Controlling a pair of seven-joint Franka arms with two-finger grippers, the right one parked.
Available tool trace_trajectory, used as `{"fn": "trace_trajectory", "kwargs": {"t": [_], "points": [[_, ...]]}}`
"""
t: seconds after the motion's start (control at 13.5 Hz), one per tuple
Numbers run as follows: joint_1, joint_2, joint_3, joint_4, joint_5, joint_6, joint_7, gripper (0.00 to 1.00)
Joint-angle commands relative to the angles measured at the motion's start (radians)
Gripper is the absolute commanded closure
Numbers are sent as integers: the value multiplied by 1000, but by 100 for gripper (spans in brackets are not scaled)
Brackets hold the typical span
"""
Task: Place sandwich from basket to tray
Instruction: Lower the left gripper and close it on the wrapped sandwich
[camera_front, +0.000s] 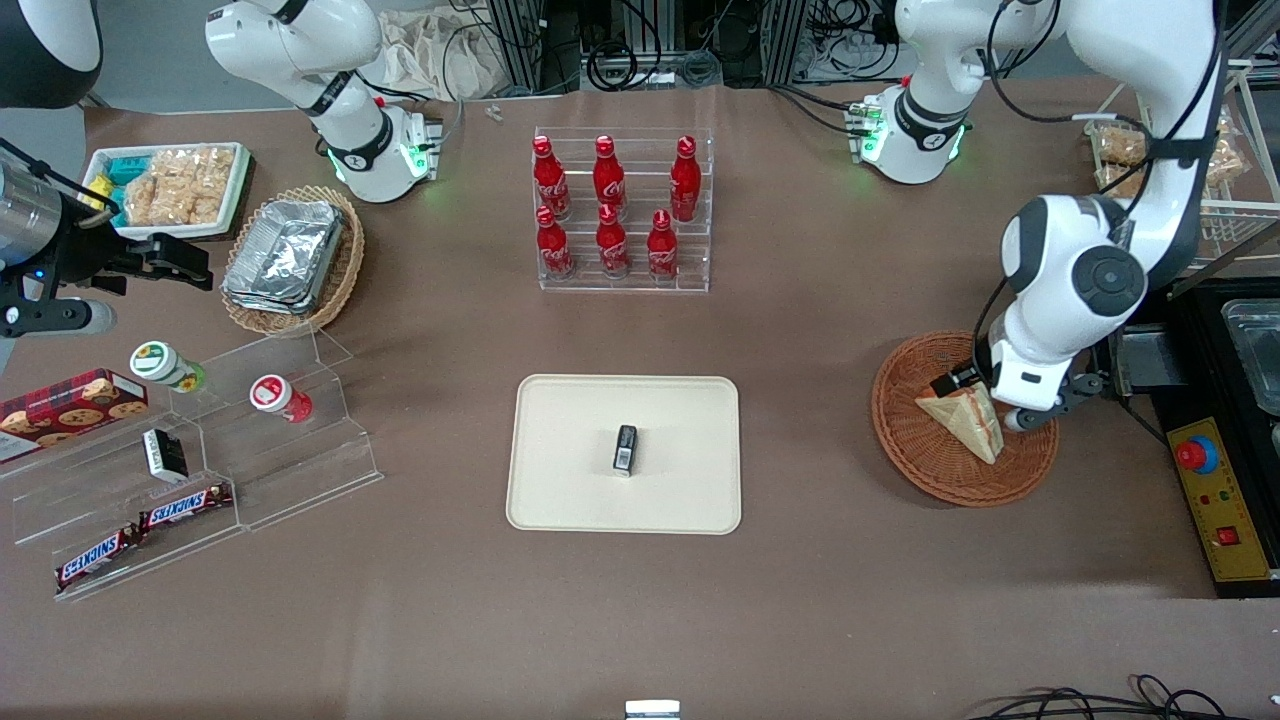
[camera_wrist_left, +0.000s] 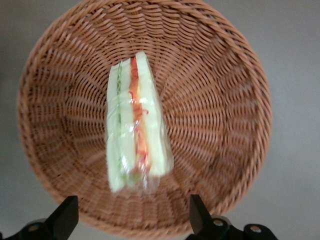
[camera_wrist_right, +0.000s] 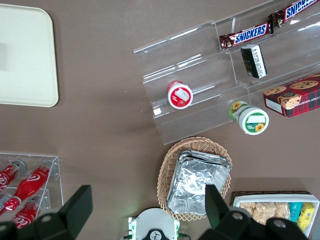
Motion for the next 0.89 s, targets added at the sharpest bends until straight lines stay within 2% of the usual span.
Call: {"fn": "trace_trajectory", "kwargs": {"t": [0.0, 0.07, 0.15, 0.3, 0.37, 0.44, 0.67, 0.81], "points": [[0, 78, 1, 1, 58, 94, -117, 0], [0, 98, 10, 3, 58, 117, -131, 2], [0, 105, 22, 3, 58, 131, -147, 13], [0, 110, 33, 7, 58, 141, -153, 70], [0, 109, 38, 7, 58, 141, -153, 93], [0, 101, 42, 9, 58, 141, -153, 100], [0, 11, 46, 21, 56, 82, -151, 100], [-8, -63, 35, 108, 50, -141, -133, 100]]}}
